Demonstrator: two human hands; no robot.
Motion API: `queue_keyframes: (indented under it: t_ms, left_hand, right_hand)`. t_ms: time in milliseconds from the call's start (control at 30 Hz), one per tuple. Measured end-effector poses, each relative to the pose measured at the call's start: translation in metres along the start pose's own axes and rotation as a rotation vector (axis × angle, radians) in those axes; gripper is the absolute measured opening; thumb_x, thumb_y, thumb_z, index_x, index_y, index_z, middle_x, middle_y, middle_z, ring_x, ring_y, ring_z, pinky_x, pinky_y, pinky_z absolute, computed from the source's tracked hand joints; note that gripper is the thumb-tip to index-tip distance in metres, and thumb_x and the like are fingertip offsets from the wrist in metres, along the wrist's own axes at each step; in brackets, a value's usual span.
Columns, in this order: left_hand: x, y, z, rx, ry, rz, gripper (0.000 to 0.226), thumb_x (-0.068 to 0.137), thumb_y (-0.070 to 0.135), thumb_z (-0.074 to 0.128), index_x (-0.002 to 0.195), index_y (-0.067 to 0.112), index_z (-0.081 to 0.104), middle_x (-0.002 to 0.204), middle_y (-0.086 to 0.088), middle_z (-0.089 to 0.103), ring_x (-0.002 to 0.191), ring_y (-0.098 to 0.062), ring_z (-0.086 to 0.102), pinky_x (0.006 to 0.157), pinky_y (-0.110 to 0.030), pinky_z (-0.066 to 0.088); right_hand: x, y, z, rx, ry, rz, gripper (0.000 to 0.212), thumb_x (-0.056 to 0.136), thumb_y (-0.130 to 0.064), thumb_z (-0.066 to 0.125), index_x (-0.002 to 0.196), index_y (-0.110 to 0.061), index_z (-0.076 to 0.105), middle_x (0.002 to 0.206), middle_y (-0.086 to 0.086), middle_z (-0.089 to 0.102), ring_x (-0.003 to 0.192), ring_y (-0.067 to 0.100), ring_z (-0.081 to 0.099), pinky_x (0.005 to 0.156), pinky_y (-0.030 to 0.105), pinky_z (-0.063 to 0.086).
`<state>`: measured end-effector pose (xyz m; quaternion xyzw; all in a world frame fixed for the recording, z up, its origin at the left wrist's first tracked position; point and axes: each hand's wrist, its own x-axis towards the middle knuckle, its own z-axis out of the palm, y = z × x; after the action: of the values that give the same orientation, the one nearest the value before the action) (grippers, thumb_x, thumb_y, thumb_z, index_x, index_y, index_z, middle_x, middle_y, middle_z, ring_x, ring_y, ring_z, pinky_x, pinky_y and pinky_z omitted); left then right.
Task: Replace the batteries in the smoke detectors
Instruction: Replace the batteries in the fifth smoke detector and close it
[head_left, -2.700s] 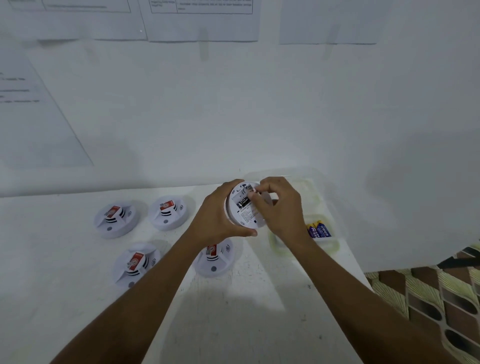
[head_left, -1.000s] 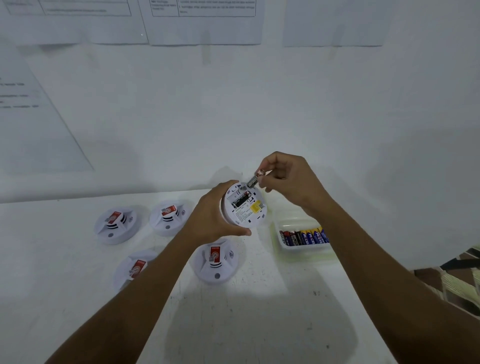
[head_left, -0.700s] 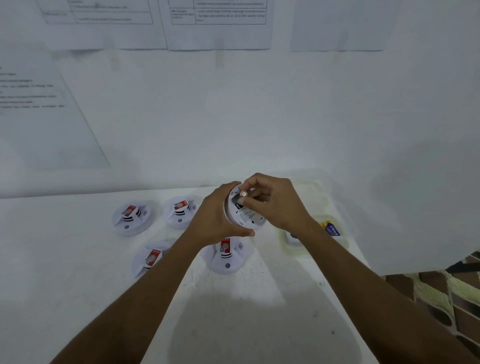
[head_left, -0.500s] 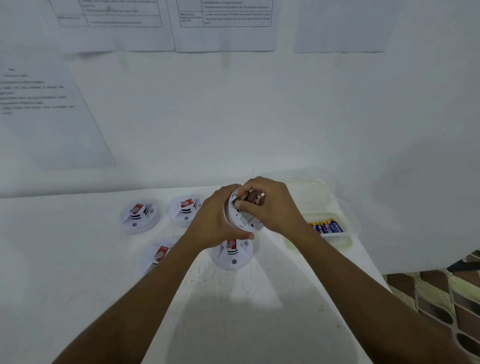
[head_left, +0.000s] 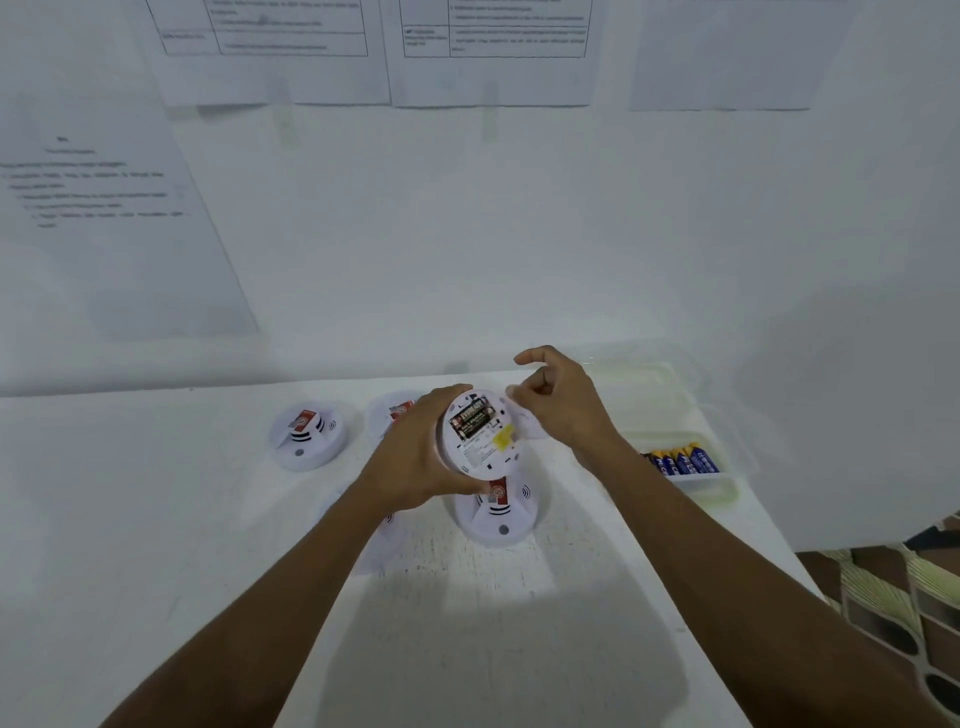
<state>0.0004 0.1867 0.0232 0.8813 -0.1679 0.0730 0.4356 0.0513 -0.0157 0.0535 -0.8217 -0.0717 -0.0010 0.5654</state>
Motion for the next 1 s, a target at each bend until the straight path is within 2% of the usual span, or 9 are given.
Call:
queue_keyframes:
  t_ms: [100,233,367,533,633,700,767,900,1000]
  left_hand:
    - [-0.004,-0.013,-0.017,-0.021,0.038,-0.044,0.098,0.046,0.049,0.091,0.132,0.032,0.047,0.125,0.016,0.058,0.117,-0.004,0.054,0.099,-0.035,0.049]
    - [-0.005,-0.026,-0.031,0.004,0.032,-0.067,0.099,0.048,0.046,0.093,0.134,0.030,0.046,0.125,0.016,0.057,0.117,-0.005,0.053,0.099,-0.032,0.049]
    - [-0.003,-0.030,-0.036,-0.002,0.025,-0.076,0.101,0.047,0.044,0.094,0.135,0.028,0.047,0.126,0.016,0.058,0.116,-0.004,0.053,0.099,-0.029,0.048]
    - [-0.001,-0.033,-0.034,-0.015,0.003,-0.081,0.102,0.046,0.046,0.094,0.135,0.030,0.046,0.126,0.016,0.057,0.116,-0.002,0.053,0.099,-0.028,0.047]
    - [0.002,-0.030,-0.034,-0.034,-0.001,-0.070,0.103,0.045,0.046,0.094,0.135,0.028,0.047,0.125,0.016,0.058,0.116,-0.002,0.053,0.099,-0.029,0.047]
    - [0.002,-0.027,-0.033,-0.040,-0.011,-0.069,0.103,0.044,0.048,0.093,0.135,0.028,0.047,0.124,0.016,0.058,0.115,-0.001,0.053,0.099,-0.030,0.048]
    - [0.002,-0.024,-0.031,-0.046,-0.014,-0.074,0.103,0.043,0.048,0.092,0.134,0.028,0.047,0.124,0.016,0.058,0.115,-0.002,0.054,0.100,-0.032,0.049]
    - [0.001,-0.018,-0.026,-0.068,-0.013,-0.072,0.105,0.043,0.048,0.092,0.135,0.027,0.048,0.125,0.015,0.059,0.117,-0.004,0.055,0.101,-0.038,0.049]
    - [0.003,-0.009,-0.022,-0.081,-0.011,-0.048,0.102,0.042,0.052,0.090,0.133,0.029,0.049,0.124,0.016,0.060,0.115,-0.004,0.056,0.100,-0.040,0.049]
  right_hand:
    - [0.021,0.025,-0.005,-0.295,-0.046,-0.082,0.025,0.086,-0.007,0.067,0.108,-0.018,0.062,0.088,0.002,0.070,0.081,0.014,0.065,0.069,0.019,0.049]
    - [0.038,0.046,0.001,-0.737,-0.351,-0.159,0.045,0.078,-0.018,0.078,0.120,-0.019,0.061,0.113,0.003,0.068,0.100,0.022,0.064,0.082,0.037,0.053]
    - [0.042,0.049,0.005,-0.764,-0.371,-0.168,0.060,0.074,-0.028,0.082,0.127,-0.018,0.058,0.120,0.004,0.067,0.106,0.023,0.062,0.086,0.032,0.048]
    - [0.037,0.049,0.006,-0.846,-0.323,-0.256,0.050,0.085,-0.036,0.069,0.130,-0.021,0.055,0.112,0.003,0.072,0.098,0.022,0.067,0.085,0.031,0.050]
    - [0.031,0.047,0.006,-0.733,-0.149,-0.280,0.030,0.087,-0.022,0.065,0.117,-0.020,0.062,0.092,-0.004,0.076,0.078,0.012,0.068,0.075,0.030,0.054]
    - [0.026,0.044,0.003,-0.535,0.023,-0.189,0.021,0.085,-0.016,0.064,0.105,-0.023,0.065,0.077,-0.008,0.073,0.066,0.004,0.065,0.065,0.024,0.050]
    - [0.018,0.037,0.000,-0.290,0.143,-0.114,0.020,0.086,-0.011,0.064,0.101,-0.023,0.064,0.072,-0.007,0.073,0.066,0.004,0.067,0.060,0.020,0.046]
    - [-0.001,0.005,-0.007,0.141,0.173,-0.072,0.020,0.087,-0.011,0.068,0.104,-0.019,0.063,0.074,0.000,0.075,0.070,0.012,0.066,0.062,0.019,0.048]
    - [-0.015,-0.019,-0.002,0.273,0.107,-0.097,0.021,0.085,-0.009,0.073,0.102,-0.018,0.063,0.076,0.004,0.075,0.071,0.015,0.065,0.067,0.026,0.052]
